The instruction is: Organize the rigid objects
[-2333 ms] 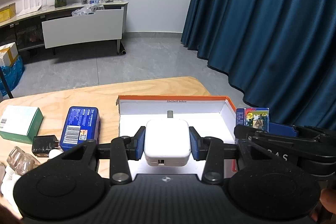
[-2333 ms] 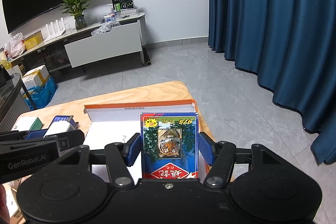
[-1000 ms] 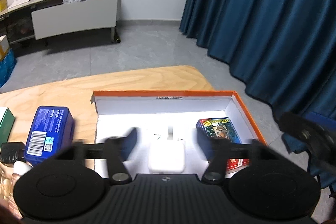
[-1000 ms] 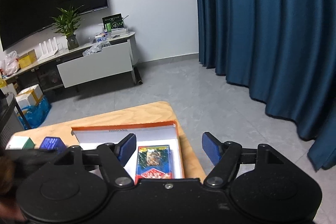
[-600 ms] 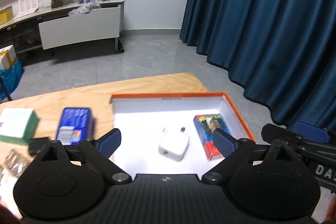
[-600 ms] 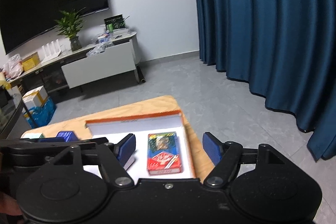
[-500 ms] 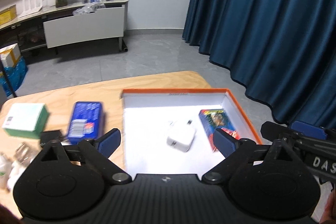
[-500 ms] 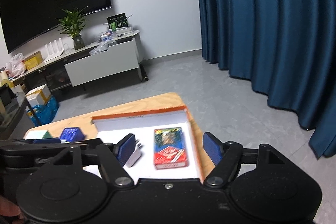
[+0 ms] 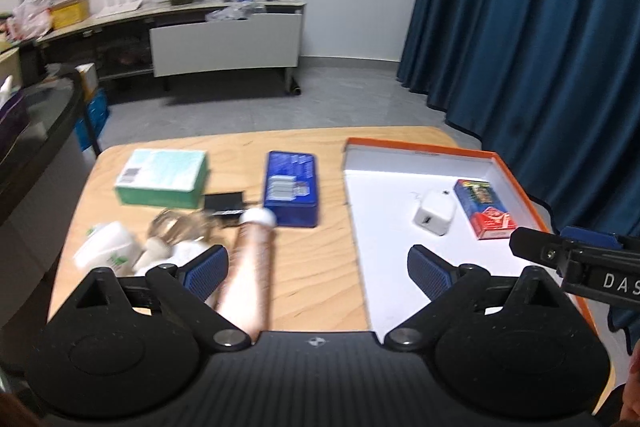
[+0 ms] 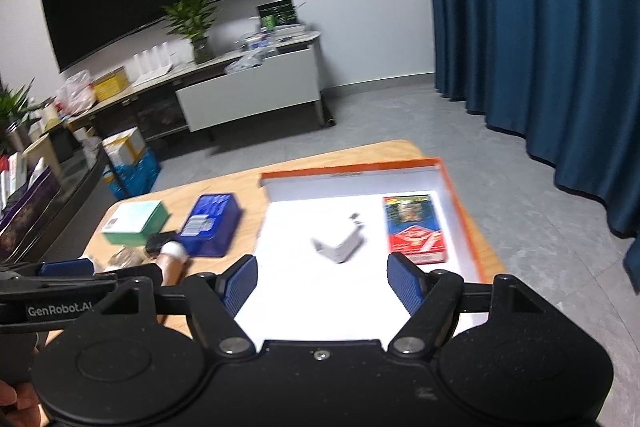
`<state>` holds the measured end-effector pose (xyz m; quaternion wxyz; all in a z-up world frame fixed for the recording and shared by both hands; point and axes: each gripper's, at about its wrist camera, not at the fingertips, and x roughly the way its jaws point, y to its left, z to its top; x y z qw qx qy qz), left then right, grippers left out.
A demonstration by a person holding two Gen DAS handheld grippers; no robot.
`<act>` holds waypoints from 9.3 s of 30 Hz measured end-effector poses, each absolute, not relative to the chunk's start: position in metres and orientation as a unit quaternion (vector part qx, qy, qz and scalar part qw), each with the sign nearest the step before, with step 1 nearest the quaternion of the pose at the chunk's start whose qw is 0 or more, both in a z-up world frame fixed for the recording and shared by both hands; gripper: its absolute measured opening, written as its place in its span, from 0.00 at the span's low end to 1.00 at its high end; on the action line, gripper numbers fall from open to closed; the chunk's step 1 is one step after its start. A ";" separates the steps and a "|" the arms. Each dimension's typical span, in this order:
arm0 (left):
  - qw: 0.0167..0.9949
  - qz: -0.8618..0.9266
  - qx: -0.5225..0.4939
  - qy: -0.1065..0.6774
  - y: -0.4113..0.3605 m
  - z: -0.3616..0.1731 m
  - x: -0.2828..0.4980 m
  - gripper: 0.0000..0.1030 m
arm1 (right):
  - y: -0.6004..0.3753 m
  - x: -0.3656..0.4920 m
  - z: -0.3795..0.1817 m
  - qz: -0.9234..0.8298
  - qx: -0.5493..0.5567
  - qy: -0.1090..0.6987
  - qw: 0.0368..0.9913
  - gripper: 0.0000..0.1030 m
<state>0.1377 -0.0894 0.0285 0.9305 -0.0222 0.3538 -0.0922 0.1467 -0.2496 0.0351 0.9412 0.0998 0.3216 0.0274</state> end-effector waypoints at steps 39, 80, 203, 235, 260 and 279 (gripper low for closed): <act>0.917 -0.100 0.007 0.385 -0.036 -0.003 0.096 0.96 | -0.177 0.140 0.016 0.113 0.046 0.364 0.923 0.83; 0.910 -0.118 0.037 0.396 -0.023 -0.048 0.102 0.58 | -0.147 0.153 0.008 0.164 0.036 0.381 0.909 0.82; 0.931 -0.142 -0.018 0.335 -0.166 0.037 0.125 0.58 | -0.314 0.130 0.031 0.020 0.126 0.301 0.945 0.82; 0.930 -0.138 -0.020 0.341 -0.165 0.037 0.124 0.58 | -0.304 0.130 0.031 0.025 0.114 0.307 0.944 0.82; 0.929 -0.139 -0.021 0.343 -0.164 0.036 0.124 0.58 | -0.305 0.131 0.029 0.025 0.111 0.310 0.944 0.82; 0.928 -0.140 -0.020 0.344 -0.165 0.035 0.125 0.58 | -0.307 0.134 0.024 0.024 0.109 0.314 0.943 0.82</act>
